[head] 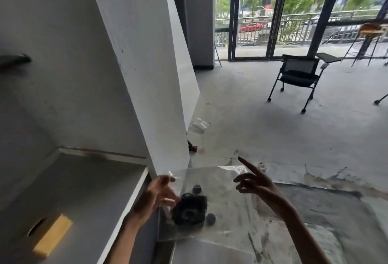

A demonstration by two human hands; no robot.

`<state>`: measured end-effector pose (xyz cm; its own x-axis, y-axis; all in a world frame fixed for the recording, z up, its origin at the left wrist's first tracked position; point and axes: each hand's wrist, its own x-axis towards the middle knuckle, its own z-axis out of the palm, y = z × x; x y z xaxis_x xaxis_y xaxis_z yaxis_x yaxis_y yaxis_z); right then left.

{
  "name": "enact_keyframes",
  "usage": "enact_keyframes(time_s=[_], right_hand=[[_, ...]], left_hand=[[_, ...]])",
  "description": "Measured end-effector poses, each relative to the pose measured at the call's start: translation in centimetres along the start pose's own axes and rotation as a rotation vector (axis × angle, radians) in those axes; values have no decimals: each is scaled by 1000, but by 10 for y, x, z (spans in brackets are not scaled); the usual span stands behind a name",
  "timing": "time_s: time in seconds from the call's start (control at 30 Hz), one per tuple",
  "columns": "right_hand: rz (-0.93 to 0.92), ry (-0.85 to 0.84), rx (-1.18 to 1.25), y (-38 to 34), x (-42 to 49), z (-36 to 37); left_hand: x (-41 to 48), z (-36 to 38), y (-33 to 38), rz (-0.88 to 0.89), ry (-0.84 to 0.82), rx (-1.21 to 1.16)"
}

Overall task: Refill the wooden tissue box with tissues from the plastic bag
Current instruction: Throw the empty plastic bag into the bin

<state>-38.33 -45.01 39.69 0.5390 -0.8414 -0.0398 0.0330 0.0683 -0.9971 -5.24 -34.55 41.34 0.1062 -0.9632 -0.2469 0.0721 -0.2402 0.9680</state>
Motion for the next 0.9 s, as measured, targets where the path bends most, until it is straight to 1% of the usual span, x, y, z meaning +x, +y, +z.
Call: enact_keyframes(time_s=[0.07, 0.13, 0.23, 0.33, 0.4, 0.57, 0.67, 0.73, 0.77, 0.83, 0.9], right_hand=[[-1, -27, -13, -6, -8, -5], [1, -21, 16, -12, -14, -3], [39, 67, 89, -8, -9, 1], [50, 125, 41, -3, 0, 7], [22, 158, 32, -2, 2, 11], [-69, 289, 51, -9, 5, 8], [-94, 322, 42, -19, 7, 1], [-106, 345, -40, -24, 12, -4], [-113, 353, -88, -27, 14, -7], [-147, 375, -227, -32, 21, -11], [-179, 426, -390, -36, 27, -17]], left_hand=[[0, 6, 8, 71, 42, 35], [0, 11, 16, 143, 83, 20], [-4, 14, 30, 216, 65, 14], [-5, 11, 37, 174, -21, 74], [-2, 9, 38, 116, -35, 94], [9, 8, 43, 105, 69, 45], [20, 8, 47, 130, 208, 56], [25, 6, 50, 161, 295, 77], [28, 7, 52, 181, 309, 112], [32, 6, 59, 221, 307, 238], [37, 6, 69, 252, 305, 416]])
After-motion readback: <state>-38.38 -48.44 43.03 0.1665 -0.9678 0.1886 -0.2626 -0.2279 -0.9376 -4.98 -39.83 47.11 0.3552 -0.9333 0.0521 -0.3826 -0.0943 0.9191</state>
